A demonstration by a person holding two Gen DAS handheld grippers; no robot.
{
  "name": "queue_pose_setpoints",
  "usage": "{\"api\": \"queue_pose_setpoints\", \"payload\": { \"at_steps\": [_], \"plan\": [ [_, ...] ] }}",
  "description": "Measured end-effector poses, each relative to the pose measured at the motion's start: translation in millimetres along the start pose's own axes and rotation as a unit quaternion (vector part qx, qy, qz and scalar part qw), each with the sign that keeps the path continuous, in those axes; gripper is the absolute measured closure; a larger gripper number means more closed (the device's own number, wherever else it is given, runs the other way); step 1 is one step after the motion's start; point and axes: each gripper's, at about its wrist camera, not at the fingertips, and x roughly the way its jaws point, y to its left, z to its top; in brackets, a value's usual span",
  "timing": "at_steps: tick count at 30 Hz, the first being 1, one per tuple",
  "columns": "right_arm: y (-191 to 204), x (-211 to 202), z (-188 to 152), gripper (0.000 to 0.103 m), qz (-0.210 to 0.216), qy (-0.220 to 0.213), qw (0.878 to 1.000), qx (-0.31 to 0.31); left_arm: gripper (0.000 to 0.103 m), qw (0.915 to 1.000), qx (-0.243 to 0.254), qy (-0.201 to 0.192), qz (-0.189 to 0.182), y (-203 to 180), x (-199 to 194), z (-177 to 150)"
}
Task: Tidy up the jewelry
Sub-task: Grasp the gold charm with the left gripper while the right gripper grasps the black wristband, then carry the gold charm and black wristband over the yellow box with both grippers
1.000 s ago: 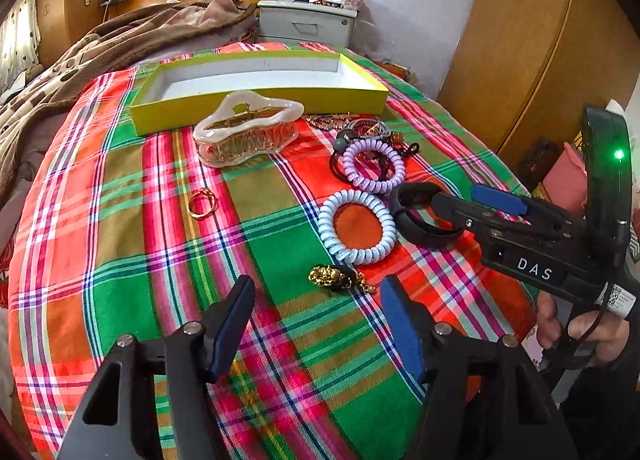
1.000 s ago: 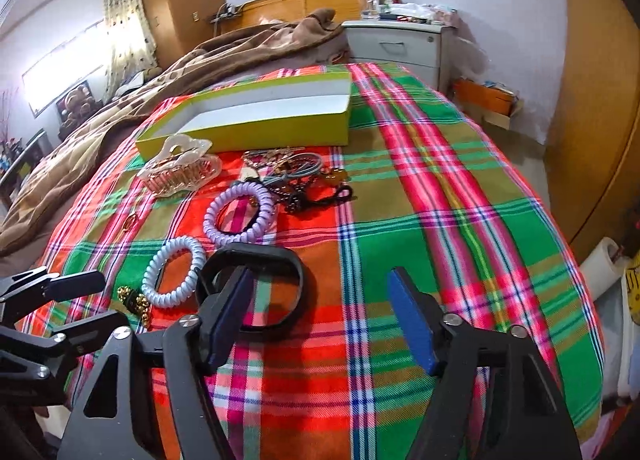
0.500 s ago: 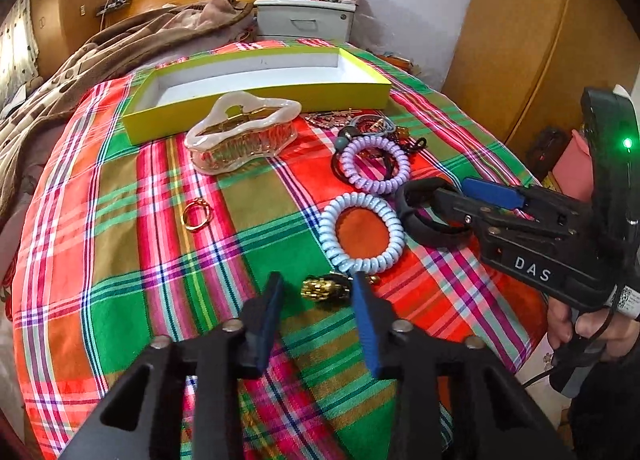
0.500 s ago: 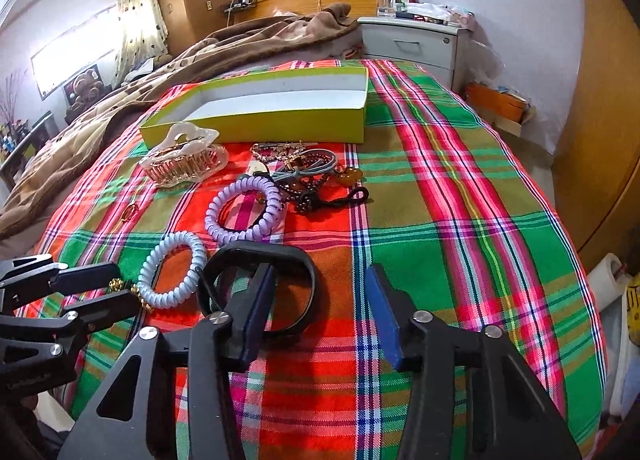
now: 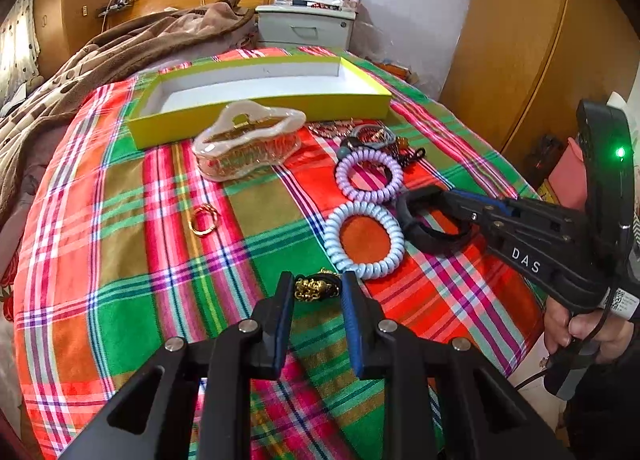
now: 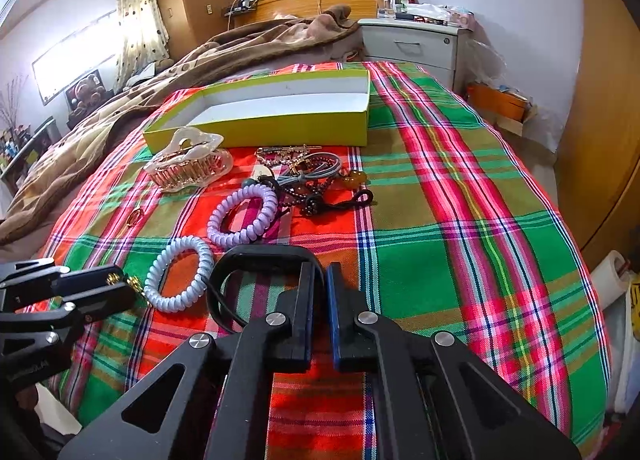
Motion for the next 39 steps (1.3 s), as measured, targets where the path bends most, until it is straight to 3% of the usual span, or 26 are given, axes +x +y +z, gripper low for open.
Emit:
{"api": "queue_pose_setpoints", "payload": {
  "at_steps": [19,31,39],
  "plan": [
    [-11,-27,21,0.097,-0.001,-0.044,0.998,0.038,0.078,0.9982,-0.026,-0.055,0.001,23,-30,21],
    [-11,-30,78,0.097,-0.003,-0.070,0.997,0.035,0.078,0.9951,-0.042,-0.090,0.004,55,-40,74],
    [-4,3,125,0.097,-0.005,-0.055,0.998,0.030,0.078,0.9958,-0.050,-0.077,-0.001,79,-16,112]
  ]
}}
